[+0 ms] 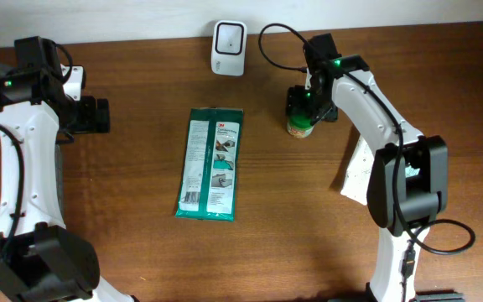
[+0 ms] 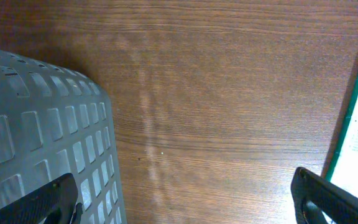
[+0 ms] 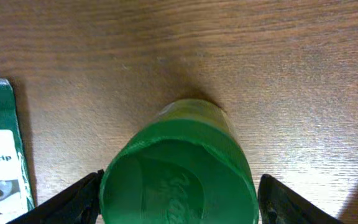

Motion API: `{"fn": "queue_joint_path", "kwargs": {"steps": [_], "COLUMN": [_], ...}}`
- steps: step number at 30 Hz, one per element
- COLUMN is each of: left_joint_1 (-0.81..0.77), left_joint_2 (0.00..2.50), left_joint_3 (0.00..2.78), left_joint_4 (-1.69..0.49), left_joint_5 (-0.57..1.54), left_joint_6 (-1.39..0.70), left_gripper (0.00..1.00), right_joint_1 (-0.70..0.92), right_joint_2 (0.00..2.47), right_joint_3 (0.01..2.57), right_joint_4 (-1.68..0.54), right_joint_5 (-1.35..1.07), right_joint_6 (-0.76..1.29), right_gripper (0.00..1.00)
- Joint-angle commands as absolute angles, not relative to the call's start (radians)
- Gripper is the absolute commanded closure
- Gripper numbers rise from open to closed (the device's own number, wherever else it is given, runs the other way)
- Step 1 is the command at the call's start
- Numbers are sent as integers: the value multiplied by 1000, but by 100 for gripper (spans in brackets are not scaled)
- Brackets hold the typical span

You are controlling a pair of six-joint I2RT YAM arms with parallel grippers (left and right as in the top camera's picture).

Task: Scan the item barcode
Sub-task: 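Reach and grasp the green-lidded jar by its lid with the right gripper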

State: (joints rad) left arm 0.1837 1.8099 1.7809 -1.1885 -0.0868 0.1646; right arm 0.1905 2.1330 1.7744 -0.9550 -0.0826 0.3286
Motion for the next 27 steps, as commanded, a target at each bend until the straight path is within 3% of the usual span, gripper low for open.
{"fn": "queue_joint_path", "kwargs": {"steps": [1,4,7,10,13,18,21,27], "left_joint_1": [186,186,186,186,186,186,186,186], "left_joint_2": [1789,1789,1789,1789,1789,1789,1789,1789], "left_joint_3": [1780,1780,1780,1780,1780,1780,1780,1780], "left_joint_4": [-1189,-1189,-1189,-1189,-1189,-1189,-1189,-1189], "left_joint_5": [-94,-94,-94,-94,-94,-94,-94,-94], "left_joint_6": [174,174,174,174,174,174,174,174], "left_gripper": [1,1,1,1,1,1,1,1], "right_joint_1": [197,197,196,196,196,196,196,196], "right_joint_2": [2152,2152,2146,2138,2138,2138,2138,2138], "right_joint_3": [1770,1770,1782,1829,1861,1861,1863,1880], "right_joint_4": [-974,-992,-1008,-1089,-1252,-1310,-1307,-1349], "right_joint_5": [-71,-71,-94,-174,-226,-236,-236,-236], "right_joint_6": [303,268,201,-15,-313,-470,-441,-97], "right_gripper": [30,39,41,40,34,22,2,2]}}
